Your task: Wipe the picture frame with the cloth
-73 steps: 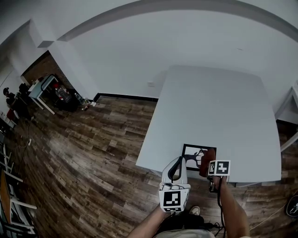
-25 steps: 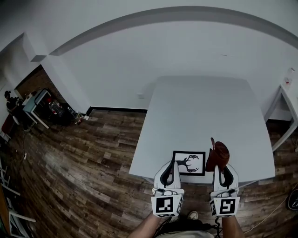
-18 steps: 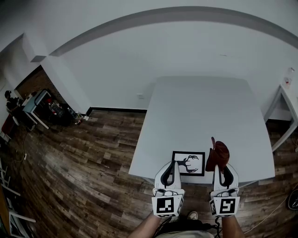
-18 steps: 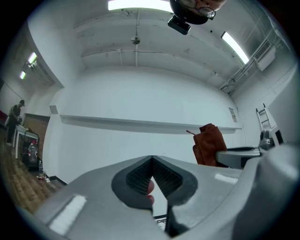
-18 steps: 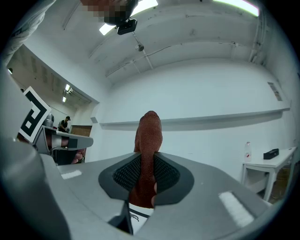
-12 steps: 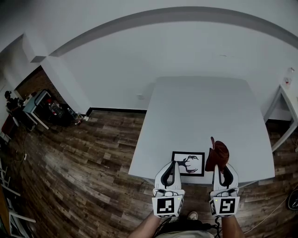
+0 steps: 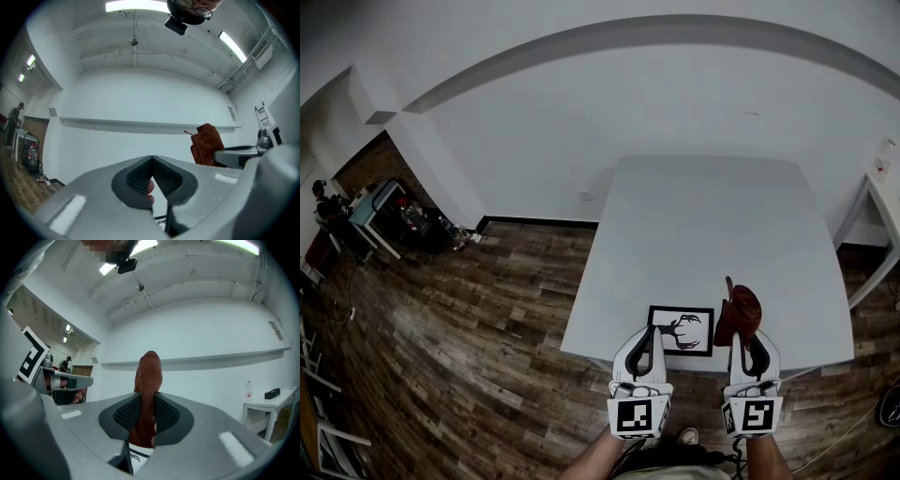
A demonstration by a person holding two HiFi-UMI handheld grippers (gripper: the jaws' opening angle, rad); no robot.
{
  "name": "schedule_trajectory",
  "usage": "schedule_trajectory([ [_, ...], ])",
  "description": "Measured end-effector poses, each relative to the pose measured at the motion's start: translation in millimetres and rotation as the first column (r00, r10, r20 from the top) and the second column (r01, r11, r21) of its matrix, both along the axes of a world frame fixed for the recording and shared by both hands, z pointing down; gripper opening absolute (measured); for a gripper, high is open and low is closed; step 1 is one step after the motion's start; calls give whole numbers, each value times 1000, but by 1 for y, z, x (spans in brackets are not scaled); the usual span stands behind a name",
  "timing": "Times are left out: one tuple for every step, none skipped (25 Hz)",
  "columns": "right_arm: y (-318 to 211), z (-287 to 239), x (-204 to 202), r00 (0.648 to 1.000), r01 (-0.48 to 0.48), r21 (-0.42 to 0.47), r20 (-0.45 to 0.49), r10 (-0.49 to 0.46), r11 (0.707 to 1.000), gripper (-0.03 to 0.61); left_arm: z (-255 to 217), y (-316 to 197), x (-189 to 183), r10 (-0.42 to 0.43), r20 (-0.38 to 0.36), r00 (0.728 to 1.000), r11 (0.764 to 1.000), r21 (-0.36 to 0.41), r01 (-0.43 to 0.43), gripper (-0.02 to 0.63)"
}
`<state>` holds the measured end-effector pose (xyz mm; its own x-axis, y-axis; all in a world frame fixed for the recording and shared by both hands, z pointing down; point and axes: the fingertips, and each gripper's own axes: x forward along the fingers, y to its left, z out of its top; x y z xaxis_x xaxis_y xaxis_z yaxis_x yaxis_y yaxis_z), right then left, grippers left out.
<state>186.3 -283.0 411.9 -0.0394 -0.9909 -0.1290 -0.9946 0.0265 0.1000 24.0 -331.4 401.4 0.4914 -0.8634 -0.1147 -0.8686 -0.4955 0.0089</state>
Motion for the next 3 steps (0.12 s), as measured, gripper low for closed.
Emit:
schedule_trajectory([
  [0, 0, 0, 1000, 0, -1, 1, 0, 1000, 95, -1, 0, 0, -3, -10, 1000, 1000, 5, 3, 0],
  [0, 0, 0, 1000, 1, -2, 1, -1, 1000, 95, -1, 0, -1, -5, -16, 1000, 1000, 8, 5, 0],
  [0, 0, 0, 1000, 2, -3, 1, -2, 1000, 95, -2, 1, -1, -7, -18, 1000, 1000, 9, 7, 0],
])
